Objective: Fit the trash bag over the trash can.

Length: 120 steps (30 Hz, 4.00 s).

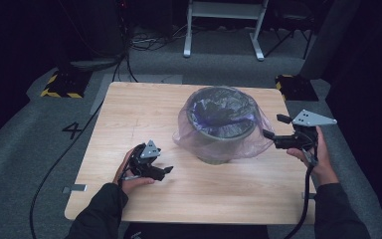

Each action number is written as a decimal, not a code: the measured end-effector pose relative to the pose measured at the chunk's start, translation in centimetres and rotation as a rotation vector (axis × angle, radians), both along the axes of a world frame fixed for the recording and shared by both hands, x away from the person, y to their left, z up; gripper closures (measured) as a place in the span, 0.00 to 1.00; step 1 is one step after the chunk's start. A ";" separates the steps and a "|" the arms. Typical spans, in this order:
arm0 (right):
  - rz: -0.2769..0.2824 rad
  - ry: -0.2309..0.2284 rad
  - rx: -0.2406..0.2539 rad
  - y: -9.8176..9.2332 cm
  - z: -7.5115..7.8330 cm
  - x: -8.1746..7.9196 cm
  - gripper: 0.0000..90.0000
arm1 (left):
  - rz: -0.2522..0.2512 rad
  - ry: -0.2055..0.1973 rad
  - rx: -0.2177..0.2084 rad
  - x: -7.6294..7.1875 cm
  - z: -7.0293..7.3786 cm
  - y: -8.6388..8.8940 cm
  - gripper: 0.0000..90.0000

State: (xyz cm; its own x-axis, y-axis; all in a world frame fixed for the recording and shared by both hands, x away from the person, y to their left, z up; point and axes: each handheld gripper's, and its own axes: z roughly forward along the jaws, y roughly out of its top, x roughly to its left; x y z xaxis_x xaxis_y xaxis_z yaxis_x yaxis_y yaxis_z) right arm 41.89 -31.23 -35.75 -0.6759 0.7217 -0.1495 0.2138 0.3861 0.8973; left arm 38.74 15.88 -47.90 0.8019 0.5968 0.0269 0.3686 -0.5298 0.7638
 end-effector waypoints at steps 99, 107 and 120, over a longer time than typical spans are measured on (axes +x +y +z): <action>0.238 0.061 -0.047 11.9 5.8 4.3 0.48 | 0.061 0.076 0.041 -3.3 -2.5 4.1 0.15; 0.253 0.127 -0.155 13.3 4.5 5.9 0.47 | 0.060 0.076 0.041 -3.3 -2.5 4.1 0.15; 0.225 0.239 -0.276 14.3 4.0 8.0 0.40 | 0.060 0.075 0.041 -3.3 -2.5 4.1 0.15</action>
